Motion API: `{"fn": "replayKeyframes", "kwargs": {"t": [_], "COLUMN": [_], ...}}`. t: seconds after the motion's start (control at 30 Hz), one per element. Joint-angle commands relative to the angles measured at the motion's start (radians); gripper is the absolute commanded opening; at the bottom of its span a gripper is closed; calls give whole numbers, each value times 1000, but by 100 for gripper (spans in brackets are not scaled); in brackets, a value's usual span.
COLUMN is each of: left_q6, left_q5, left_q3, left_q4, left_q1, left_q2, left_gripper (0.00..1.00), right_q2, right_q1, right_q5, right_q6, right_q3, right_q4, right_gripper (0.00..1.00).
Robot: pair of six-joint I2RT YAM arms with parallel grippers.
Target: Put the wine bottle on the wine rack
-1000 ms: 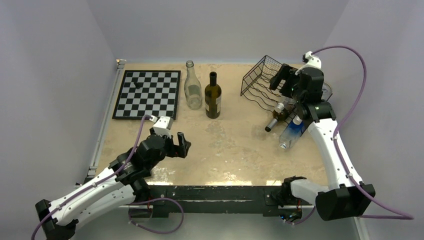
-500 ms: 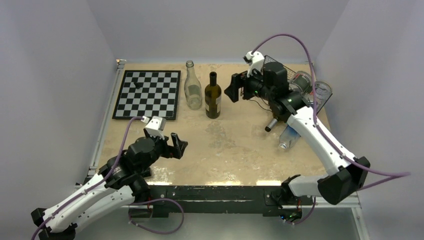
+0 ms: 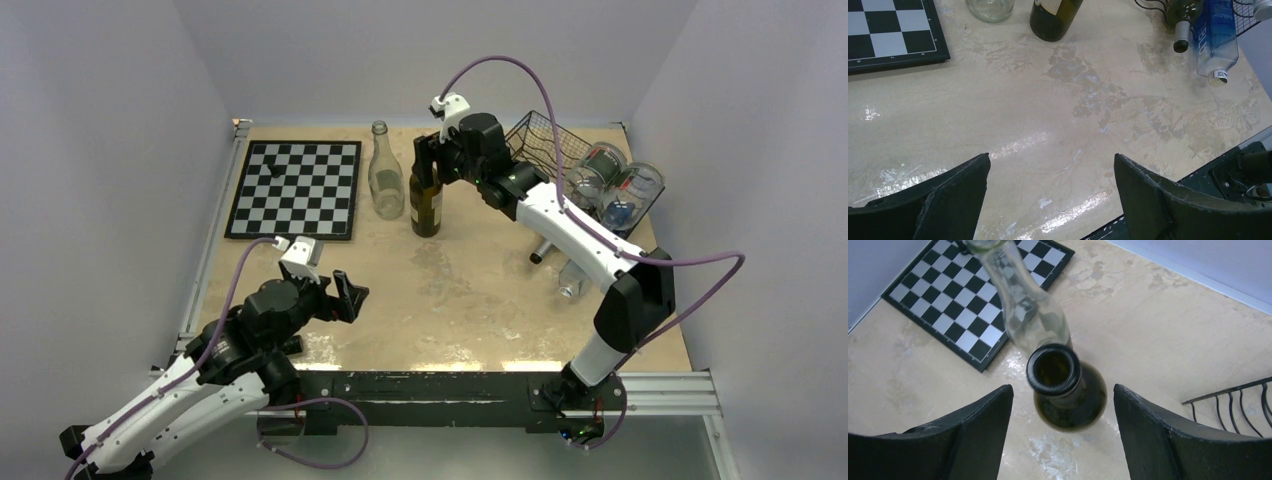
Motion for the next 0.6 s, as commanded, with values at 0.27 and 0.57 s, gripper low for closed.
{"fn": "replayKeyframes", "kwargs": {"t": [0.27,0.57], "left_q6": [4,15], "left_q5": [29,60], "left_q3": [30,20], "left_q4": [-42,-28], "left_q1": [5,5], "left_q2": [-55,-62], "left_gripper": [98,99], "right_q2": [125,67], "right_q1": [46,72], "right_q5": [159,214], "right_q6": [8,88], "right_q3": [199,209], "right_q4": [-75,-210], "right_gripper": [46,0]}}
